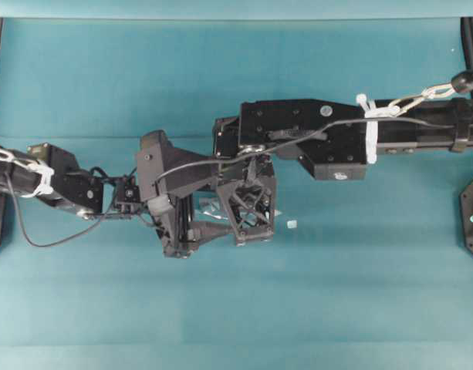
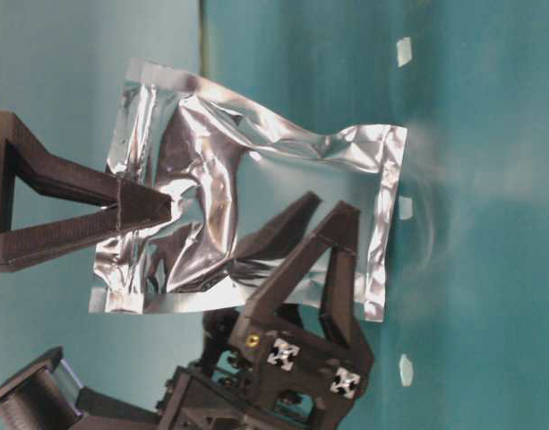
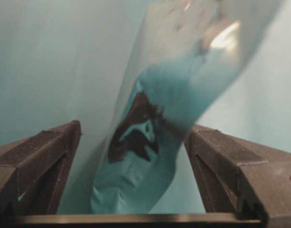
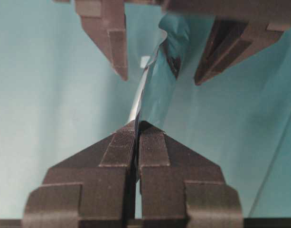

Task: Hand over the silver zip bag and make it stand upright.
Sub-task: 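Close the left gripper on the bag's lower edge below the right gripper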

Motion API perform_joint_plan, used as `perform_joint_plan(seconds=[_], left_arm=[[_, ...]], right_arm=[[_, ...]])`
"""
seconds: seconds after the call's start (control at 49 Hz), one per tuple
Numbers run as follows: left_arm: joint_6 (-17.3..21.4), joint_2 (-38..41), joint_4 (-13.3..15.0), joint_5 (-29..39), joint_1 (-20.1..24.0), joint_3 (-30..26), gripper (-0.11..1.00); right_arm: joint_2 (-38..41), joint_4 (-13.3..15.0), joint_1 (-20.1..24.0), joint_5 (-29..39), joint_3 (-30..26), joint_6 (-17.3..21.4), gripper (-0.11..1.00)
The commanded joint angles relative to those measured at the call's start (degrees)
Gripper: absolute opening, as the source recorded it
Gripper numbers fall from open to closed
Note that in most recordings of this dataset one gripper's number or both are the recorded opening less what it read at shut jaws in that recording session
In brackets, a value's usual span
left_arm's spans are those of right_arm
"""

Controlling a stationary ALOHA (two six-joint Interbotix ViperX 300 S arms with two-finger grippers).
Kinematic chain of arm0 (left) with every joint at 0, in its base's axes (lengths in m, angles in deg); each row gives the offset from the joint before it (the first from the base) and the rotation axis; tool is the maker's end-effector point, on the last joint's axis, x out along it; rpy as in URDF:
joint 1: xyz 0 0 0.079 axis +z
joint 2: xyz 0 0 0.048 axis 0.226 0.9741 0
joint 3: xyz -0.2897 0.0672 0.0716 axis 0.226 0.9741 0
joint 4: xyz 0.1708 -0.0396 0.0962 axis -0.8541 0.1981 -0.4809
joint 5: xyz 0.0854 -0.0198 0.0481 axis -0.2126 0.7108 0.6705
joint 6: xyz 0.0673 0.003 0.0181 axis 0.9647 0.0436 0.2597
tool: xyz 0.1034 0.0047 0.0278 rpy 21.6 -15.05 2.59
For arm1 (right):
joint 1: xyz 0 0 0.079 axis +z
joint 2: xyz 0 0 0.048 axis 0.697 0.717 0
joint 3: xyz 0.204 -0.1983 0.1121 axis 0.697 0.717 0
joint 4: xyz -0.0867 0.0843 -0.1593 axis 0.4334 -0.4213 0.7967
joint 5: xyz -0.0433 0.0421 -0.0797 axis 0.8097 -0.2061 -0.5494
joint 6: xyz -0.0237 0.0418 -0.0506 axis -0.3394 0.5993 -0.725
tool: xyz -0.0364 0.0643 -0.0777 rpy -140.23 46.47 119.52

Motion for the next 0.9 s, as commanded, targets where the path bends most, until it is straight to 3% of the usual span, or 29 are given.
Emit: perform_joint_plan(seconds=[0.0, 0.49, 0.674, 0.878], left_arm=[[-0.09, -0.18, -0.09, -0.62, 0.26, -0.53, 0.95], [-1.05, 0.00, -0.09, -0.62, 0.53, -0.88, 0.86], [-1.23, 0.88, -0.09, -0.18, 0.44, -0.79, 0.67], [-1.23, 2.64, -0.09, -0.09, 0.26, -1.41, 0.30]], right_arm=[[-1.23, 0.00, 0.09, -0.35, -0.18, -0.53, 0.01], [-1.23, 0.00, 0.09, -0.35, 0.18, -0.18, 0.01], [-1.14, 0.00, 0.00, -1.14, 0.26, -0.09, 0.01], [-1.14, 0.00, 0.09, -1.49, 0.53, -0.09, 0.01]])
